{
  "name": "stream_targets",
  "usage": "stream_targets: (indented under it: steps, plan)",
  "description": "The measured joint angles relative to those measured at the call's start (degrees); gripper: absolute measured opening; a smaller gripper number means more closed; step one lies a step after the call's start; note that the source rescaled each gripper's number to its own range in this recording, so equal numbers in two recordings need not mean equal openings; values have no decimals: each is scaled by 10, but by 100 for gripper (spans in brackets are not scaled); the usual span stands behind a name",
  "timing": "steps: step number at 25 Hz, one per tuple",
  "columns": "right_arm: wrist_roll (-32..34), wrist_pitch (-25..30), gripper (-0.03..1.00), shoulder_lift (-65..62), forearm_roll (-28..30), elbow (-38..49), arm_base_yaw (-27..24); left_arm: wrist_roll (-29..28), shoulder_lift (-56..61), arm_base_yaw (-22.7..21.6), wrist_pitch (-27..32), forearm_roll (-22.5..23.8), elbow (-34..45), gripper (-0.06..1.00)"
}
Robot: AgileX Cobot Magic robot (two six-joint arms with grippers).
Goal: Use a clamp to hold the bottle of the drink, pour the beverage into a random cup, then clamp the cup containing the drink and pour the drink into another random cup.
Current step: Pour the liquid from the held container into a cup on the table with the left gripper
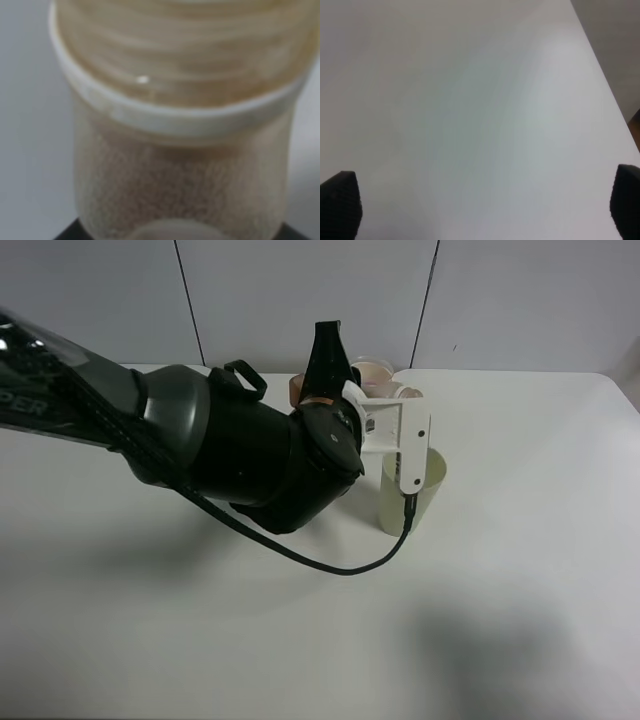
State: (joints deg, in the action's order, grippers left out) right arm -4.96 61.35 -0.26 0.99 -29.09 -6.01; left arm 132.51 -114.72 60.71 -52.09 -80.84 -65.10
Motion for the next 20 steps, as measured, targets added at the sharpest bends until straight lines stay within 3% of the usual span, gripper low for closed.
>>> stream_targets:
  steps: [20]
  plan:
    - [23, 0, 100, 0, 25, 0, 0, 73, 0, 0, -19, 25, 0, 0]
